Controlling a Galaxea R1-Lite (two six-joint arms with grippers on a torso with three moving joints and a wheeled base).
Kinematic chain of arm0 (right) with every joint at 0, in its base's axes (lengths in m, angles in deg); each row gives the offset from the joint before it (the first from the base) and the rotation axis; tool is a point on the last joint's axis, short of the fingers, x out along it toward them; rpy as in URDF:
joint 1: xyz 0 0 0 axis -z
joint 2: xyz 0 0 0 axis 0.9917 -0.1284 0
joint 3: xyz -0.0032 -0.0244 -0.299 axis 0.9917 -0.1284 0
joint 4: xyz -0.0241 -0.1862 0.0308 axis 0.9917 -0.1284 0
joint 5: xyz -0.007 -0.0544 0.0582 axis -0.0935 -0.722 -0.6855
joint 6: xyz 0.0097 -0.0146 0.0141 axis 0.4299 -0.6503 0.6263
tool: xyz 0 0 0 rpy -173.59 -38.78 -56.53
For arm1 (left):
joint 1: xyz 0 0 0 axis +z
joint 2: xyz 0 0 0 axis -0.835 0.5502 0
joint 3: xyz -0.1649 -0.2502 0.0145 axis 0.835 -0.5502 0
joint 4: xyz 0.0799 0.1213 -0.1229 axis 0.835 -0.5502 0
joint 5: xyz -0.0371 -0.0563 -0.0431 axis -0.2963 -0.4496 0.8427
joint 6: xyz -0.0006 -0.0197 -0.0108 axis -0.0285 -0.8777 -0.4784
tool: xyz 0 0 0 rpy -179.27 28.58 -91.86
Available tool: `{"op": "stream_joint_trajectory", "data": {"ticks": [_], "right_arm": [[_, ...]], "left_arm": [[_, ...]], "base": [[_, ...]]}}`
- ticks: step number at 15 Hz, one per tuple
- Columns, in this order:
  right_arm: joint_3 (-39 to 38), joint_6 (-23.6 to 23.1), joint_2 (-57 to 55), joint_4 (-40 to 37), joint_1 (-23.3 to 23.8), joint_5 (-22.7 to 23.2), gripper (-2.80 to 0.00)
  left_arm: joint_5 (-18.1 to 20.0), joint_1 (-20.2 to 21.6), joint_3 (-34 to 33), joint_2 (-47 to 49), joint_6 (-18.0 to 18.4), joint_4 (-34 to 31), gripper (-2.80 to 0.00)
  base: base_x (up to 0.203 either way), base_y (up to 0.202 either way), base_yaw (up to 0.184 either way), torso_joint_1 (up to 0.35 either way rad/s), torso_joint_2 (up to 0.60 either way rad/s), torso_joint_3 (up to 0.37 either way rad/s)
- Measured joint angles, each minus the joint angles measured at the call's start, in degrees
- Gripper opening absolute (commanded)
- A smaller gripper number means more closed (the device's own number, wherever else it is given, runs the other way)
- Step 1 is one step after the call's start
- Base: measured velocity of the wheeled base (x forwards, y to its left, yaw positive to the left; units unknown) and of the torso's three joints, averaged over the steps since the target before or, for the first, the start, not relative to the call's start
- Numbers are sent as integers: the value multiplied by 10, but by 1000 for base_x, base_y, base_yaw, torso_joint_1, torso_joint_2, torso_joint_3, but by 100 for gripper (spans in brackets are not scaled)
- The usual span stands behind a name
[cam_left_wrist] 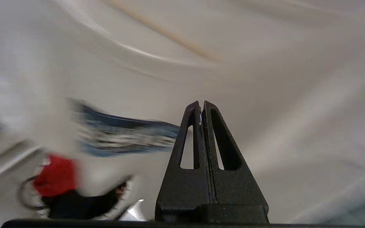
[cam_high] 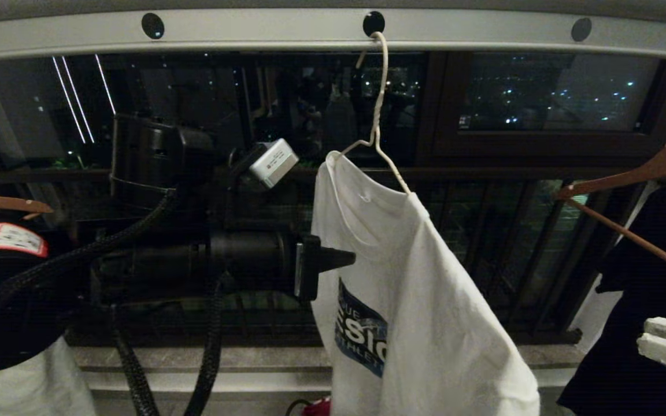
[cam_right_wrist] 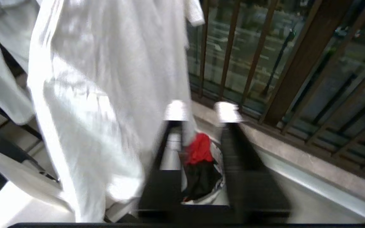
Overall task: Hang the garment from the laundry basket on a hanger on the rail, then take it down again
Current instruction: Take the clothes off the clothes rack
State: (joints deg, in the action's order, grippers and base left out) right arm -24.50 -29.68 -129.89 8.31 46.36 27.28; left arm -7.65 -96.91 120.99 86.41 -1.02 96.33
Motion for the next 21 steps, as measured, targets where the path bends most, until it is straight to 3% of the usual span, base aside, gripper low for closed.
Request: {"op": "stream_joint_trajectory", "data": {"ticks": [3,6,13,21], "right_arm": [[2,-14,8,-1,0,3,0],[2,-16,13,-2,-13,30,0],[4,-26,5,-3,-33,47,0],[35,-26,-61,4,-33,68,0]], "left_arm": [[-63,-18,11,20,2,0,-280],[-84,-21,13,33,2,0,-280],[-143,-21,-11,33,3,-1,-280],[-152,-39,-102,-32,2,-2,-280]], "base": [[0,0,0,0,0,0],[0,0,0,0,0,0],[0,0,0,0,0,0],[0,0,0,0,0,0]]}}
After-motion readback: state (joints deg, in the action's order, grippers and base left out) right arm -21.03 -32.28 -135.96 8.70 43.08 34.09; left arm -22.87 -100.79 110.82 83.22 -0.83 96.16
